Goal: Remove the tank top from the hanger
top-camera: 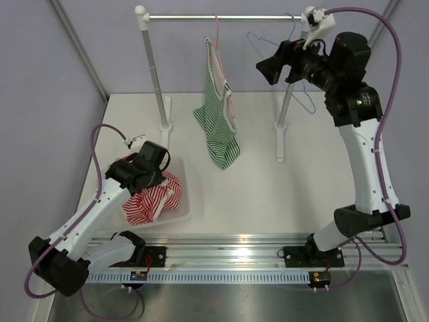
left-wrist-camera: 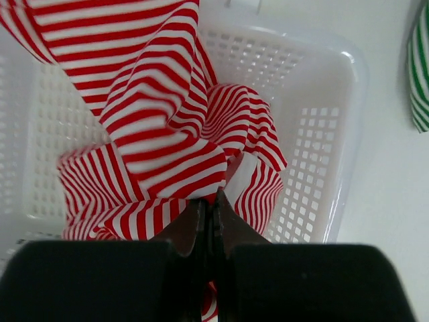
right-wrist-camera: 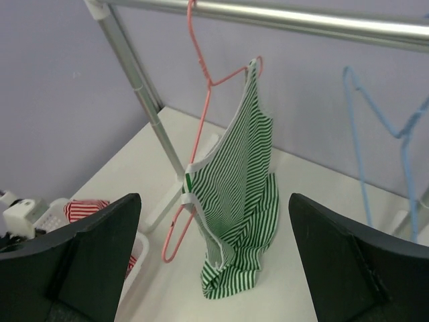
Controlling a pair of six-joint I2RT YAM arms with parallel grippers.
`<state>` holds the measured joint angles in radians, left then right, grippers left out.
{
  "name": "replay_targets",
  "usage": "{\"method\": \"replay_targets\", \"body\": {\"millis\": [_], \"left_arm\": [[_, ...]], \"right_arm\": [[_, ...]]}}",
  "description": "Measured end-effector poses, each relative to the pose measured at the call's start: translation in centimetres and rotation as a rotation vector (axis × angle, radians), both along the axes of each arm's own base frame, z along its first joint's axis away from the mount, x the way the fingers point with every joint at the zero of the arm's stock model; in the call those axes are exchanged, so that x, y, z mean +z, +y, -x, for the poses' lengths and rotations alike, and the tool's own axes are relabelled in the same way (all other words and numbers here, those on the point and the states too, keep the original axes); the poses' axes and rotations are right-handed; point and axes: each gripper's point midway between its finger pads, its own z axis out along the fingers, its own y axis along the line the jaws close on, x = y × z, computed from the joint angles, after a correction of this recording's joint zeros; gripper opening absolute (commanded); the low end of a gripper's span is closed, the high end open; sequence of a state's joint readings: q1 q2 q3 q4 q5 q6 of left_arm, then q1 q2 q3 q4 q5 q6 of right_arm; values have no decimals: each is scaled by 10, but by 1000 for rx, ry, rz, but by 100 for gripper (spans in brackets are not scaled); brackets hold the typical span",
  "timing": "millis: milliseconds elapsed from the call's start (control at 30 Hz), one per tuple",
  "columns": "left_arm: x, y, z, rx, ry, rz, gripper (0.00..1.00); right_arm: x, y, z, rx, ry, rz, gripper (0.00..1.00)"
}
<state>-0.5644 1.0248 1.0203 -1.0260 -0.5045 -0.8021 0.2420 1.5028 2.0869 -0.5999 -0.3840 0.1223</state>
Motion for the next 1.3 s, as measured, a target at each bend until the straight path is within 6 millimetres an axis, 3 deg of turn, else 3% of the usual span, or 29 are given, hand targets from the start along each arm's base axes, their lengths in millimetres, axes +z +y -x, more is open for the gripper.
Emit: {"method": "replay_targets", "body": {"millis": [133, 233, 367, 500, 567, 600, 633, 700, 867, 933, 1033, 1167, 1200, 1233, 1300], "left_arm": [[-45, -2, 1, 53, 163, 126, 0], [-62, -3, 1, 85, 234, 212, 0], [-79, -13, -7, 98, 293, 340, 0], [-101, -22, -8, 97, 372, 401, 2], [-101, -22, -7, 91, 372, 401, 18], [-98, -21, -8, 86, 364, 399, 54], [-95, -21, -8, 75, 358, 393, 72], [-86, -20, -12, 66, 337, 385, 99], [-51, -6, -25, 76, 253, 318, 99], [-27, 1, -30, 74, 198, 281, 99], [25, 12, -39, 55, 59, 238, 99], [88, 23, -40, 19, -124, 200, 99], [100, 26, -38, 10, -160, 190, 99], [110, 28, -36, 3, -187, 179, 99], [123, 33, -31, -7, -220, 157, 99]], "right_arm": [[-20, 49, -16, 100, 37, 50, 100], [-40, 80, -20, 144, 73, 87, 99], [-67, 98, -28, 119, 129, 130, 99], [-83, 101, -39, 54, 164, 160, 99], [-89, 101, -46, 17, 175, 167, 99], [-90, 102, -49, 1, 178, 169, 100], [-91, 102, -52, -12, 180, 170, 98], [-90, 103, -58, -37, 176, 169, 96], [-86, 110, -80, -66, 153, 157, 83], [-88, 115, -91, -74, 143, 153, 79], [-97, 123, -106, -75, 144, 156, 72], [-119, 133, -122, -72, 163, 177, 49], [-124, 135, -126, -70, 169, 182, 27], [-129, 136, -128, -71, 173, 191, 19], [-138, 138, -132, -70, 185, 201, 13]]}}
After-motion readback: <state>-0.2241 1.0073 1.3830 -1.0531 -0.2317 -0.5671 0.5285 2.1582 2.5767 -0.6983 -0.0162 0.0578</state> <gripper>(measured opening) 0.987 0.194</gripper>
